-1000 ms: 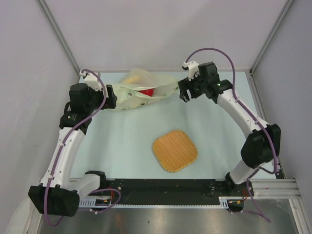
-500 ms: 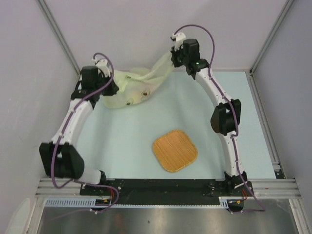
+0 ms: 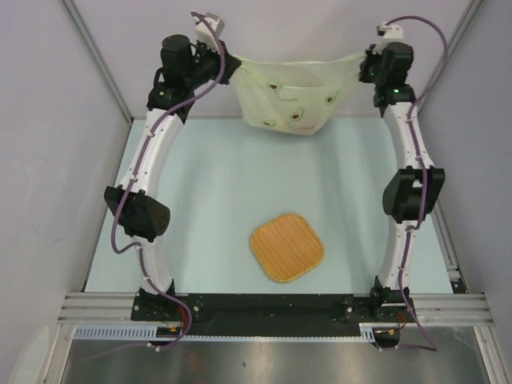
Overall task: Take the fake fruits out of the plastic bag
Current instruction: Pick up the plastic bag at the center of the board, then place the plastic bag at the center of the board, then adjust the plastic bag at the center of the board.
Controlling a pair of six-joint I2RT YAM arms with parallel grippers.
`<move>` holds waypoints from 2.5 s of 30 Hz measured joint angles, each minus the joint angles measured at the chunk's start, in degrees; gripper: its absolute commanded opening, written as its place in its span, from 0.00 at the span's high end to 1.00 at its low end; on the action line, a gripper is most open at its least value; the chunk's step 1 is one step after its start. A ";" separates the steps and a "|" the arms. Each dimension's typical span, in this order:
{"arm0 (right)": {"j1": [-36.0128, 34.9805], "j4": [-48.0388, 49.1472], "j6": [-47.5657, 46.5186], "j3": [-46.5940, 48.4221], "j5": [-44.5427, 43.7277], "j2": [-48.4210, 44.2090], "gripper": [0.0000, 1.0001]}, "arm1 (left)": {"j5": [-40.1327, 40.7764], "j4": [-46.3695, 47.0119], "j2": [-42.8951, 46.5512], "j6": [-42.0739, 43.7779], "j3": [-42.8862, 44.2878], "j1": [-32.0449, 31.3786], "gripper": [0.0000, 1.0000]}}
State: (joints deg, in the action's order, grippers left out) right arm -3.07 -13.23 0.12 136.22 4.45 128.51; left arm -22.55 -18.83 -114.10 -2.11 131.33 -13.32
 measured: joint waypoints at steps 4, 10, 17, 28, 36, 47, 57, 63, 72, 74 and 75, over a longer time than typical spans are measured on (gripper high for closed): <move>6.47 -2.19 4.22 -15.13 2.75 -12.41 1.00 | -3.85 0.79 6.05 1.40 -10.51 -4.98 1.00; 8.98 -1.86 5.42 -49.33 5.42 -38.86 0.38 | -6.49 1.33 16.76 1.60 -38.58 -8.04 1.00; 4.00 -7.48 2.62 -65.55 10.08 -51.84 0.15 | -7.67 -2.58 17.03 -0.96 -45.64 -7.91 1.00; -8.83 -6.86 -6.49 -59.93 11.37 -61.44 0.19 | -9.77 -3.21 15.93 -3.72 -43.74 -8.39 1.00; -18.51 -5.66 -8.76 -53.46 15.13 -53.37 0.67 | -11.13 -3.56 14.95 -4.17 -41.77 -9.73 1.00; -18.99 -12.55 -11.85 -53.94 16.52 -44.04 0.88 | -12.76 -2.99 14.97 -6.93 -39.41 -9.81 1.00; -15.04 -2.25 -15.82 -53.94 1.33 -26.86 0.95 | -15.74 -3.28 14.97 -6.86 -38.05 -9.86 1.00; -13.66 -2.45 -17.16 -57.35 -1.64 -22.91 0.95 | -12.81 -3.13 15.34 -6.88 -39.80 -10.08 1.00; -23.39 -2.23 -13.86 -74.84 -0.02 -35.41 0.94 | -10.82 -3.34 15.39 -6.88 -42.40 -10.36 1.00; -22.27 -1.03 -13.86 -74.60 -0.33 -34.93 0.94 | -10.84 -3.32 15.39 -6.88 -42.42 -10.67 1.00; -20.92 -1.05 -13.86 -73.88 -0.52 -34.40 0.94 | -10.86 -3.30 15.39 -6.88 -42.42 -10.82 1.00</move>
State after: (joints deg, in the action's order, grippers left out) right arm -23.99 -14.28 -13.74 62.35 3.92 94.11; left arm -33.41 -22.13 -98.72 -8.99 88.90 -24.14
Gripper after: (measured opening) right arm 0.062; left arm 0.006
